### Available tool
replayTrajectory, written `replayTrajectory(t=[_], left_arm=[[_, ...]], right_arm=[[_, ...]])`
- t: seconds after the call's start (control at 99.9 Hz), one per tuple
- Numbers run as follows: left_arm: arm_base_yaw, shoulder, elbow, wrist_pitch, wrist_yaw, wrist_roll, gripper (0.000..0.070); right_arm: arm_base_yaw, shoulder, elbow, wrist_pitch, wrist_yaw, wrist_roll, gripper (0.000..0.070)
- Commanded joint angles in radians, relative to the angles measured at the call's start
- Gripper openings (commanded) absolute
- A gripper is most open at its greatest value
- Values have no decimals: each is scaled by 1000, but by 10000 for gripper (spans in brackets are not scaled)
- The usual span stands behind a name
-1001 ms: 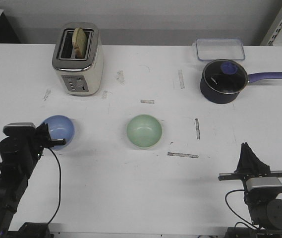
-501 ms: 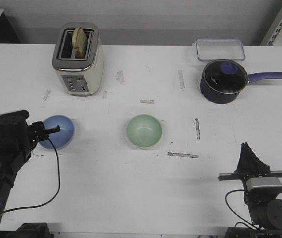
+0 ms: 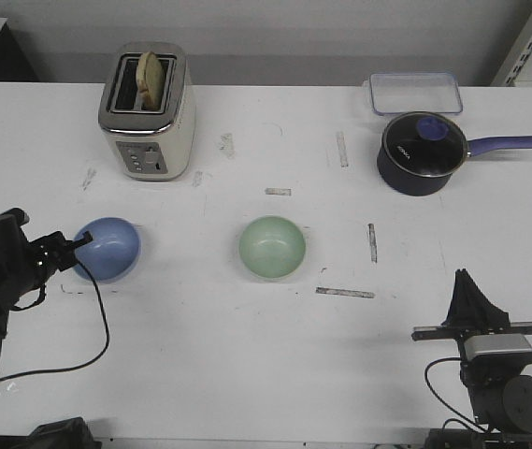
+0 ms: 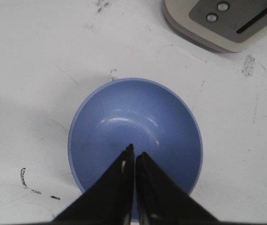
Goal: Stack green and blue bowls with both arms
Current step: 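Lower the left gripper onto the light blue bowl rim and grasp it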
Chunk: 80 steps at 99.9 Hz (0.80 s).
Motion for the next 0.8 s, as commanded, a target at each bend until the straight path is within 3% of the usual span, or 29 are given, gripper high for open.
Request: replayTrajectory(t=[0.0, 0.07, 0.21, 0.34, 0.391, 0.791], left_arm=[[29, 44, 37, -39, 61, 7, 4], [59, 90, 61, -85, 94, 28, 44], [98, 172, 107, -151, 95, 85, 249], [121, 226, 110, -162, 95, 91, 485], [129, 247, 110, -170, 95, 94, 541], [121, 399, 110, -63, 95, 104, 490]], right_arm=[[0, -1, 4, 13, 0, 13, 10], [0, -1, 4, 13, 0, 13, 10], [0, -1, 4, 12, 0, 13, 10], [0, -1, 4, 13, 0, 13, 10], [0, -1, 4, 13, 0, 13, 10], [0, -1, 4, 13, 0, 13, 10]])
